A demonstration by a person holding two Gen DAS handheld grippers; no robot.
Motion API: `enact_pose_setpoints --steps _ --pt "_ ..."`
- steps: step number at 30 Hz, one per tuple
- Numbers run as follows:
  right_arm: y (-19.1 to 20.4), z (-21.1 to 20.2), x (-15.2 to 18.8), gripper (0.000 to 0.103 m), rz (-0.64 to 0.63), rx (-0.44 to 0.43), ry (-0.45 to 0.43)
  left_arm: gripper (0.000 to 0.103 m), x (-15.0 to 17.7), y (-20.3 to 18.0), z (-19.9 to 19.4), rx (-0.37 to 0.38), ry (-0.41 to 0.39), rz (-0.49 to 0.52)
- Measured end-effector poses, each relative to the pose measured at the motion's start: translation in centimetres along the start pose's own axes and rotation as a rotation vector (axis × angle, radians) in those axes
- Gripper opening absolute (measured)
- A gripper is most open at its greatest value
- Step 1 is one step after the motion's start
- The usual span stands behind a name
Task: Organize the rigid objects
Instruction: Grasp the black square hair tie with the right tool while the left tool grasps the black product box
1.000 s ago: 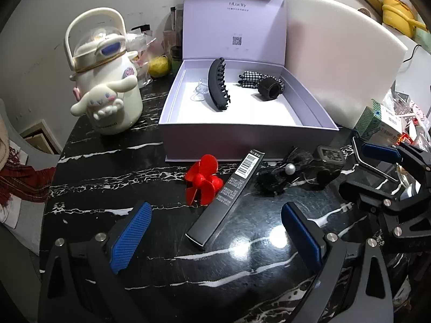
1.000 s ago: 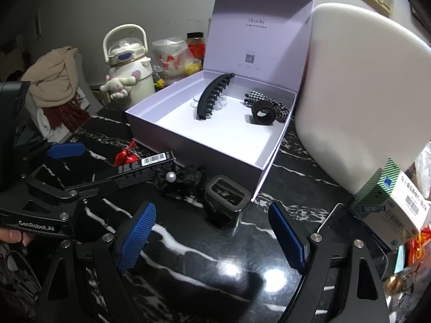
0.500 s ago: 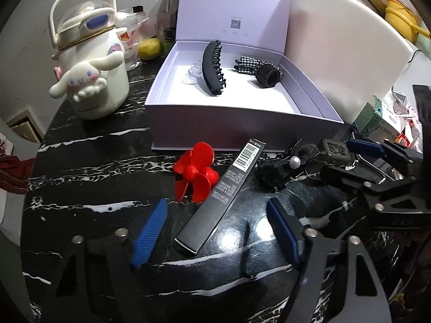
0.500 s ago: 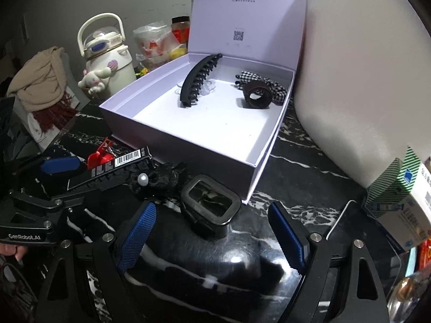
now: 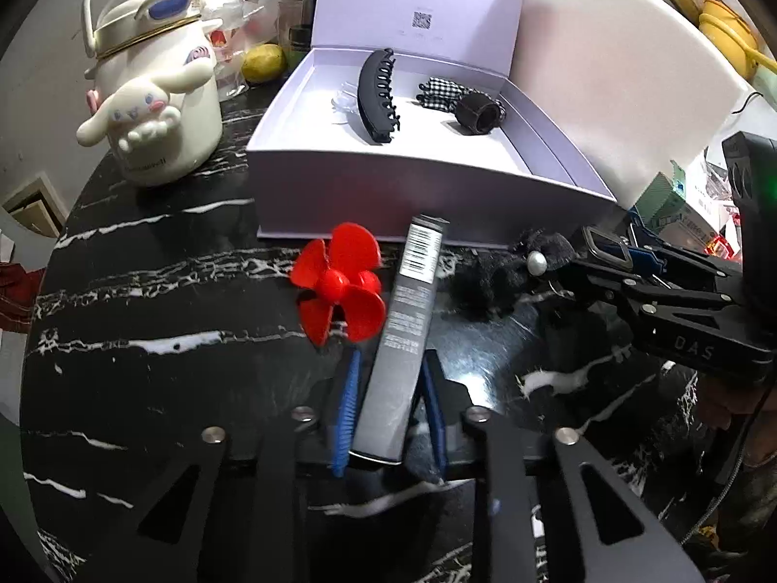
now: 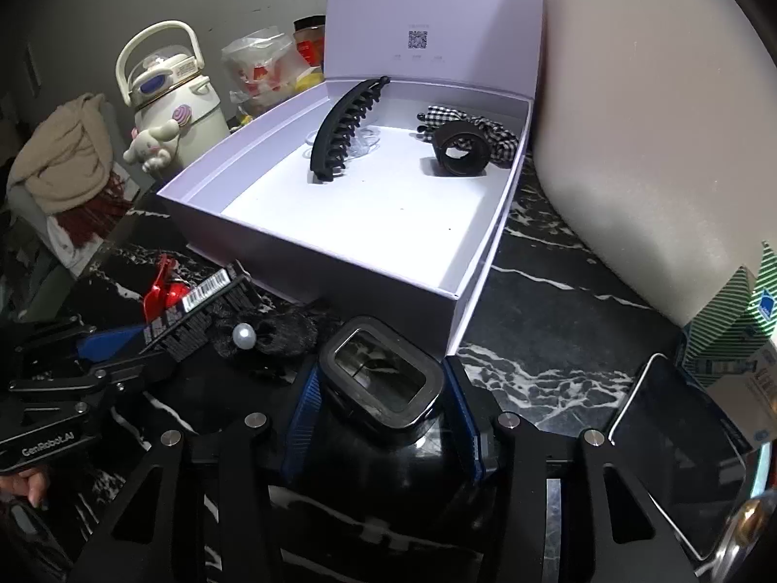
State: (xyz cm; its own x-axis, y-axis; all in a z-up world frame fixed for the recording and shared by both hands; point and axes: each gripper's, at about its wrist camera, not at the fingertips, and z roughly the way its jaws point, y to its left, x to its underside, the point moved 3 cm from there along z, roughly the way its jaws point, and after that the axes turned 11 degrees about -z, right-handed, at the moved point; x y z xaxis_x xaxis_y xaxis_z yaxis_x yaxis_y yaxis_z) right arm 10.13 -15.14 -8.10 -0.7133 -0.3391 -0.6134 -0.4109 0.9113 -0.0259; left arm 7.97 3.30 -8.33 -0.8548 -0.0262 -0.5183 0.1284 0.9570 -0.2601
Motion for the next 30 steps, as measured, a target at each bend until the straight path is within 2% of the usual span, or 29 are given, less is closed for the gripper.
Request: enact_pose_setpoints --steps 8,16,23,30 --pt "0.4 -1.0 1.2 0.048 -0.002 -0.008 0.005 0.022 1.6 -0.7 -0.8 0.017 0.006 0.006" --pt "1.1 -2.3 2.8 0.048 -0.003 -0.015 -0.002 0.018 2.5 -0.8 -1.4 0.02 -0.022 -0.018" --pt "1.5 -3.6 4.4 0.048 -0.017 -0.008 0.001 0.018 3.9 -1.6 -1.8 0.021 -0.004 0.038" --pt "2.6 -5.0 6.2 0.048 -0.045 -0.016 -0.001 0.018 6.6 -2.4 -2.7 0.031 0.026 0.082"
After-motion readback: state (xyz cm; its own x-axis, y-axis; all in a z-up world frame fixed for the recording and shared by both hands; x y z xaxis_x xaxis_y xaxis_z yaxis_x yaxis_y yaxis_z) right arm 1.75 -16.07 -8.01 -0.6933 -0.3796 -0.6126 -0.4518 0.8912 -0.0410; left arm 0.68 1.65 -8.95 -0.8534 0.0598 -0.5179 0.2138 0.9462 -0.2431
